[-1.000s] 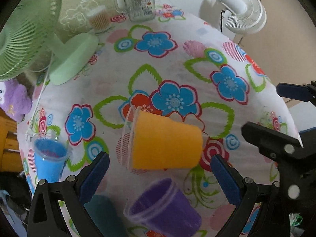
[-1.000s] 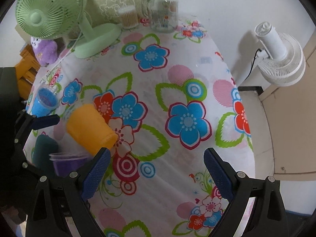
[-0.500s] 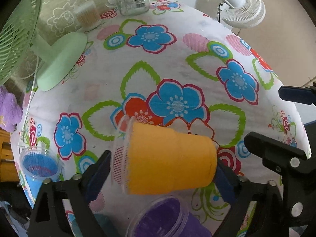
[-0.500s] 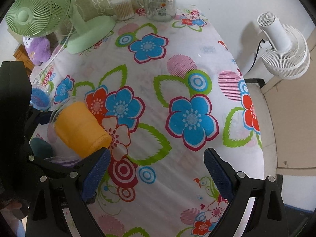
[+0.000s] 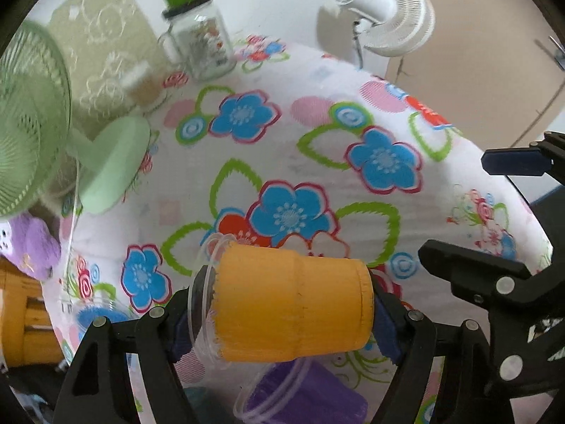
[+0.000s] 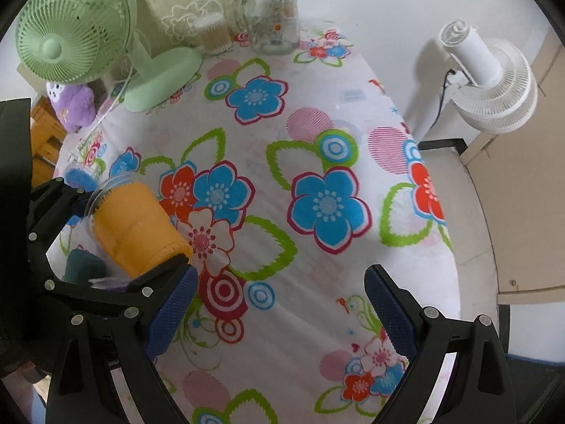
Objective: Flip cup upside down
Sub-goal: 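Lift the orange cup with the left gripper and stand it rim-up on the table, then close the right gripper around the upright orange cup's body, then lift the orange cup with the right gripper and rotate it rim-down, then lower the inverted orange cup onto the table and open the right gripper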
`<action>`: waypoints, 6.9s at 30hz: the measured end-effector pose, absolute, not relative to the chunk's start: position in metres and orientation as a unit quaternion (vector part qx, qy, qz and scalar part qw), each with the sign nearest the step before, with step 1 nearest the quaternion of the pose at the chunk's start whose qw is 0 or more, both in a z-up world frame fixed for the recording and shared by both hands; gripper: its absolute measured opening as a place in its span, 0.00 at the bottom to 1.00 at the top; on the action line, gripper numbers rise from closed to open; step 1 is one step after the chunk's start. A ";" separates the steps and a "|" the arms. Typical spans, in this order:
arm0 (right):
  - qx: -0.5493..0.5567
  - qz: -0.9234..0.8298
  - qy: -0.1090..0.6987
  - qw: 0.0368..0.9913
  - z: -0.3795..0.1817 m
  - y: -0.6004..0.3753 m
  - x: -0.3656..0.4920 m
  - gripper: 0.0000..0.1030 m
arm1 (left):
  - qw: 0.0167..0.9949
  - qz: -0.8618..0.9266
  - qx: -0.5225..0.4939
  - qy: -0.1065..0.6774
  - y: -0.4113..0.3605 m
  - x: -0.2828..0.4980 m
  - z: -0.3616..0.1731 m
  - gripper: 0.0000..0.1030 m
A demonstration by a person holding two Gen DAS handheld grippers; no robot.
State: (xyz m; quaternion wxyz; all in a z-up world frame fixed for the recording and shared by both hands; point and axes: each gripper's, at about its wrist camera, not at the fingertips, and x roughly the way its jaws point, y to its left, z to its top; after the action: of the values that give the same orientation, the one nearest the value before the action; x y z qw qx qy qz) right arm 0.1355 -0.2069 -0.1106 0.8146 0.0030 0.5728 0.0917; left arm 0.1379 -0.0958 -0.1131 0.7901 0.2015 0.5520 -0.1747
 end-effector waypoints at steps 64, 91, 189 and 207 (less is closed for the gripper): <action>-0.062 0.189 0.449 0.871 -0.028 -0.212 0.004 0.94 | 0.848 -0.065 0.095 0.517 -0.063 -0.006 -0.019 1.00; -0.055 0.219 0.354 0.908 -0.112 -0.223 -0.018 0.93 | 0.825 0.011 -0.008 0.565 -0.046 -0.034 -0.114 1.00; -0.155 0.185 0.633 0.735 -0.131 -0.158 0.057 0.56 | 0.799 -0.040 0.016 0.599 -0.031 0.022 -0.116 0.97; -0.143 0.233 0.612 0.742 -0.123 -0.131 0.089 0.57 | 0.797 -0.044 0.028 0.602 -0.017 0.049 -0.120 0.97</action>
State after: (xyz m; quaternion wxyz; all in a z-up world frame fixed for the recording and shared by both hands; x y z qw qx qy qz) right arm 0.0891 -0.1308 -0.1230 0.7416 -0.1429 0.6124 0.2335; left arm 0.0491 -0.0174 -0.1199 0.7971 0.0284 0.6015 -0.0438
